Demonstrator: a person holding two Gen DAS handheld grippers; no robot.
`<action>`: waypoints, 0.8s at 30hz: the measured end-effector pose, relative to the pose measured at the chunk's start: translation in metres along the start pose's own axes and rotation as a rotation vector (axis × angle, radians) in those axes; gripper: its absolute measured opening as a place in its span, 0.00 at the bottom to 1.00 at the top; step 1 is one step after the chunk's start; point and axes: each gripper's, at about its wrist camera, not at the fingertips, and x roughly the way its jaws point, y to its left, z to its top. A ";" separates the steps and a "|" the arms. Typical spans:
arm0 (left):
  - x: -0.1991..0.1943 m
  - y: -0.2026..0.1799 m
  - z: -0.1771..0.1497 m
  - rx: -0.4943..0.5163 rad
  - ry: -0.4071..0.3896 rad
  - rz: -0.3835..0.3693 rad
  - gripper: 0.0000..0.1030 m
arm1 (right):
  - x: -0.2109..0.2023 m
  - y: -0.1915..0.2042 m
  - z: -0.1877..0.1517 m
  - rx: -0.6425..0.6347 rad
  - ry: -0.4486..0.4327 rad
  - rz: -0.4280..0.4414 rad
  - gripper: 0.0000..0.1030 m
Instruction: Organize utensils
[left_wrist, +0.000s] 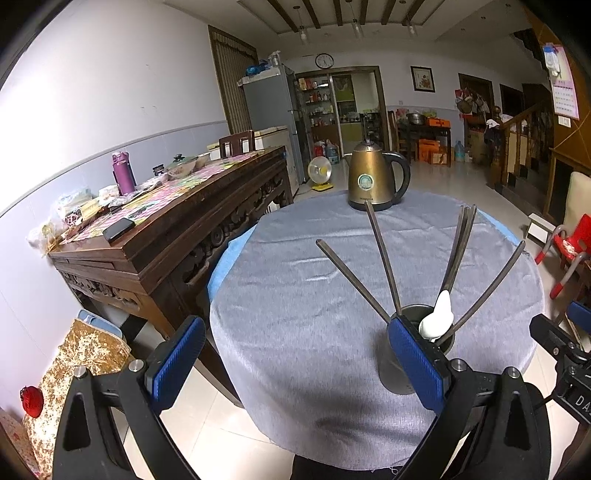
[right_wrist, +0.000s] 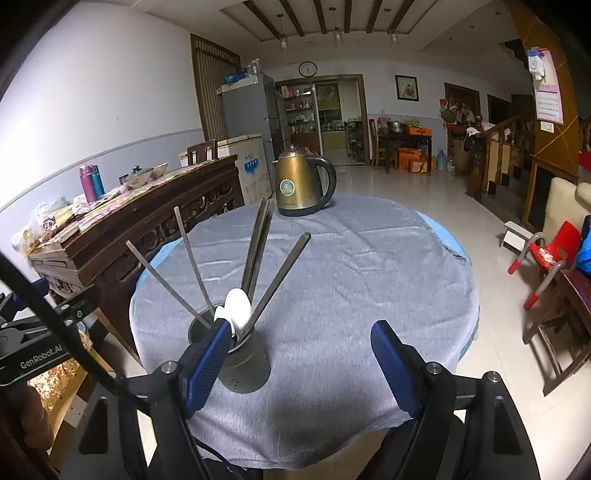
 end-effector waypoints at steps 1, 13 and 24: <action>0.000 0.000 0.000 0.001 0.000 0.000 0.97 | 0.001 0.000 -0.001 0.002 0.006 0.002 0.79; 0.000 -0.005 -0.003 0.014 -0.002 -0.001 0.97 | 0.008 0.000 -0.008 0.016 0.038 0.013 0.79; 0.001 -0.008 -0.006 0.021 0.011 -0.011 0.97 | 0.011 -0.002 -0.011 0.020 0.055 0.011 0.79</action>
